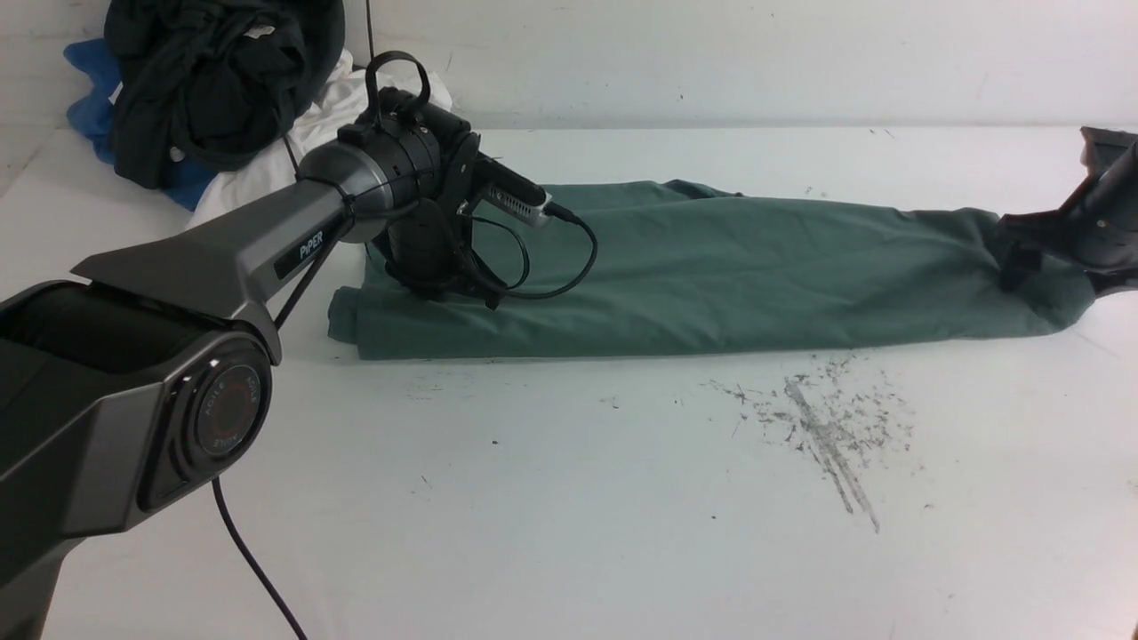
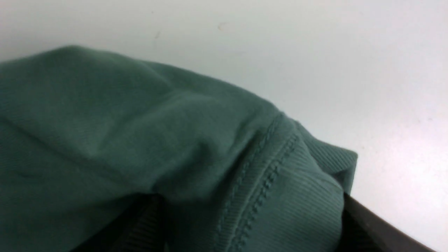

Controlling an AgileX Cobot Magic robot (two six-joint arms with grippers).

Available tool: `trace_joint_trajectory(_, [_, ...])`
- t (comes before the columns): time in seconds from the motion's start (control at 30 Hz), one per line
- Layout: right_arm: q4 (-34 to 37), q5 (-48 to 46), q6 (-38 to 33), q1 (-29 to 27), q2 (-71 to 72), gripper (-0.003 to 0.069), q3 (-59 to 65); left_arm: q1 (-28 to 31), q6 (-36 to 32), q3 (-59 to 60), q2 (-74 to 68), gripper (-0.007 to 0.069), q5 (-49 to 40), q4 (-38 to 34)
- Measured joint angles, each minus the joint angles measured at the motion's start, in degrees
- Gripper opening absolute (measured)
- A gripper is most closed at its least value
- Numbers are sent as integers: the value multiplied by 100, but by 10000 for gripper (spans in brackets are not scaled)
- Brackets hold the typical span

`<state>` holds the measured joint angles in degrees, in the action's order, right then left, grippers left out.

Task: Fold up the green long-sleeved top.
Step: Use the right arm to clamp the right edge of the fabric

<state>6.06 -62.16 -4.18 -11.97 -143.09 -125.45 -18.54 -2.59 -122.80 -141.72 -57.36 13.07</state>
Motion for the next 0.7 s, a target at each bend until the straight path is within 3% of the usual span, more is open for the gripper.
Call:
trace_joint_trajectory(0.1, [154,-11,-199,-4,-6,443,-46,0,-85,0,0,-8,-100,34])
trace_joint_trajectory(0.13, [219,-58,-264,-4,-13,379,-60,0,-113,0,0,-8,-152,46])
trace_joint_trajectory(0.17, [219,-64,-264,-4,-13,368,-60,0,-125,0,0,-8,-166,54])
trace_joint_trajectory(0.2, [276,-182,-320,-4,3,256,-68,0,-179,-2,0,-8,-313,70])
trace_joint_trajectory(0.23, [282,-298,-350,-4,29,192,-68,0,-217,-7,0,-8,-418,90])
trace_joint_trajectory(0.27, [288,-327,-354,-4,38,192,-68,0,-224,-7,0,-8,-418,89])
trace_joint_trajectory(0.3, [254,-539,-408,8,101,96,-53,0,-271,-7,0,-8,-549,120])
trace_joint_trajectory(0.33, [182,-705,-436,23,185,47,-31,0,-294,-7,10,-8,-595,126])
trace_joint_trajectory(0.57, [-166,-904,-460,35,1018,8,194,0,-307,531,424,-8,-715,-490])
trace_joint_trajectory(0.7, [-192,-904,-467,-55,1894,7,987,-134,-313,1597,1114,-8,-875,-982])
